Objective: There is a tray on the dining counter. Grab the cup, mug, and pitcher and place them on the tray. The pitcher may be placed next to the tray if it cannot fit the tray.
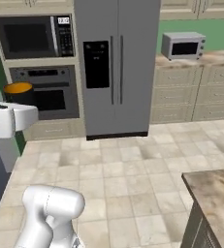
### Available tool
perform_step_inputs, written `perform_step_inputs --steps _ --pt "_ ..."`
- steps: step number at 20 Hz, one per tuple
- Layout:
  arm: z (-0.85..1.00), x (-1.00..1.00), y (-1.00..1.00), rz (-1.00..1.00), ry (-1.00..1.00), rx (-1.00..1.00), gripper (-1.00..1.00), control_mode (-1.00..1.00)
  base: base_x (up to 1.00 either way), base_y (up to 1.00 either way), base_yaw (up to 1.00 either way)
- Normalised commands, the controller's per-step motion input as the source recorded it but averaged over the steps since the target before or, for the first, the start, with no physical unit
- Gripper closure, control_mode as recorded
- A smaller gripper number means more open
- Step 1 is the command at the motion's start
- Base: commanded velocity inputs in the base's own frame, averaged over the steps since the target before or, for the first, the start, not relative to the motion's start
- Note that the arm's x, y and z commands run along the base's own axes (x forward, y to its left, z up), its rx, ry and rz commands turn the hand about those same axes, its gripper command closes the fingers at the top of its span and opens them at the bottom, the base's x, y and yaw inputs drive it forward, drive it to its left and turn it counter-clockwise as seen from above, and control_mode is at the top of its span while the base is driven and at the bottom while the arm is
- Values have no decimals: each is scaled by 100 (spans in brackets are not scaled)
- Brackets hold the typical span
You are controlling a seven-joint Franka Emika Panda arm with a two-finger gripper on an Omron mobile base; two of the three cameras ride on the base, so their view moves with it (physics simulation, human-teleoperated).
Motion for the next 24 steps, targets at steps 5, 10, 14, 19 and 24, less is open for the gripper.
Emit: perform_step_inputs --steps 5,10,14,19,24 --pt "0 0 0 0 0 0 100 100 96 33 -16" --pt "0 0 0 0 0 0 100 100 78 37 -51" --pt "0 0 0 0 0 0 100 100 65 42 -67" --pt "0 0 0 0 0 0 100 100 62 42 -70" --pt "0 0 0 0 0 0 100 100 62 40 -70"
